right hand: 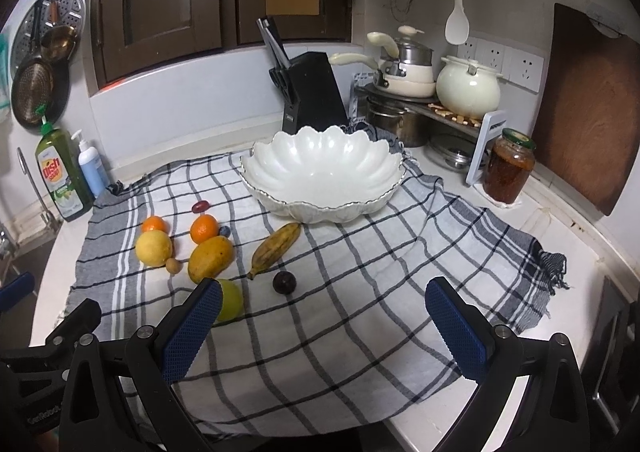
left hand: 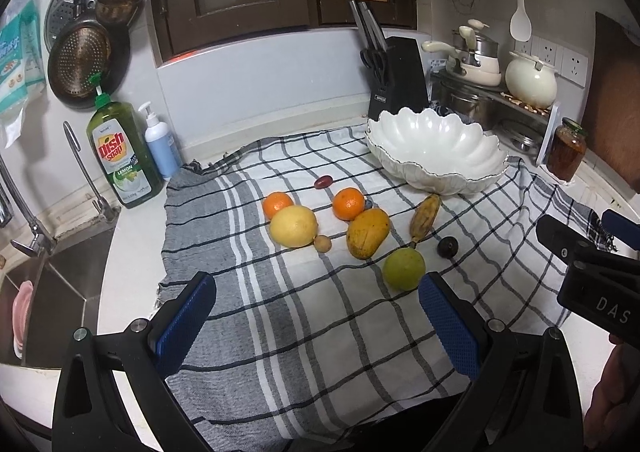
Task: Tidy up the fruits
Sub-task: 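Grasp the large green fruit with the left gripper while the right gripper grasps the dark plum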
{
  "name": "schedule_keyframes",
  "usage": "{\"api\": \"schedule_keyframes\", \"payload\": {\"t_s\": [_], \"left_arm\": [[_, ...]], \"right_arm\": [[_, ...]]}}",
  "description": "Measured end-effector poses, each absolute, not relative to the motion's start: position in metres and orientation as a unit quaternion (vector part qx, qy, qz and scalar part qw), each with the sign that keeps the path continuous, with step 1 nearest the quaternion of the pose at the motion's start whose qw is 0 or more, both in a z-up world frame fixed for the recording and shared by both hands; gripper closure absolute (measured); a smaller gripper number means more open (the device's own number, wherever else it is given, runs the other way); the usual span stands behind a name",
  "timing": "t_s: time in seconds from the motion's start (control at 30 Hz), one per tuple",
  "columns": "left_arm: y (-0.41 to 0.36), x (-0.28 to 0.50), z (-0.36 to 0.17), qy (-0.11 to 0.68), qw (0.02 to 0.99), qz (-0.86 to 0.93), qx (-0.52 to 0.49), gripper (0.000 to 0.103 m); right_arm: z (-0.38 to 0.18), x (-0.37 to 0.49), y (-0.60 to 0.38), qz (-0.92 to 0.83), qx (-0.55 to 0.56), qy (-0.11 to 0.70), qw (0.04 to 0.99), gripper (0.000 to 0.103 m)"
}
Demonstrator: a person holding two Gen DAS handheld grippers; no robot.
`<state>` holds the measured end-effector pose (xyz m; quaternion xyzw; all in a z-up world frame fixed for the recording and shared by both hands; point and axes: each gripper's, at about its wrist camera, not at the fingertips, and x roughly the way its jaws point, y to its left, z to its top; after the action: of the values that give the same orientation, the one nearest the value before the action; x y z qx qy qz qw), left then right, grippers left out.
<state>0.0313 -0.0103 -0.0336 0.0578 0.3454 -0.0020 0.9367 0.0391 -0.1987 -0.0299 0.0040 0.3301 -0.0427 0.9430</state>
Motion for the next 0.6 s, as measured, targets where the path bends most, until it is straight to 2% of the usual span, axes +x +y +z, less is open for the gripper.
{"api": "schedule_keyframes", "payload": {"t_s": [0.6], "left_arm": [[-0.056, 0.100, -0.087, 0.365, 0.926, -0.059, 0.076, 0.002]], "right_arm": [[-0.077, 0.081, -0.230, -0.066, 0.021, 0.367, 0.928, 0.001]]}}
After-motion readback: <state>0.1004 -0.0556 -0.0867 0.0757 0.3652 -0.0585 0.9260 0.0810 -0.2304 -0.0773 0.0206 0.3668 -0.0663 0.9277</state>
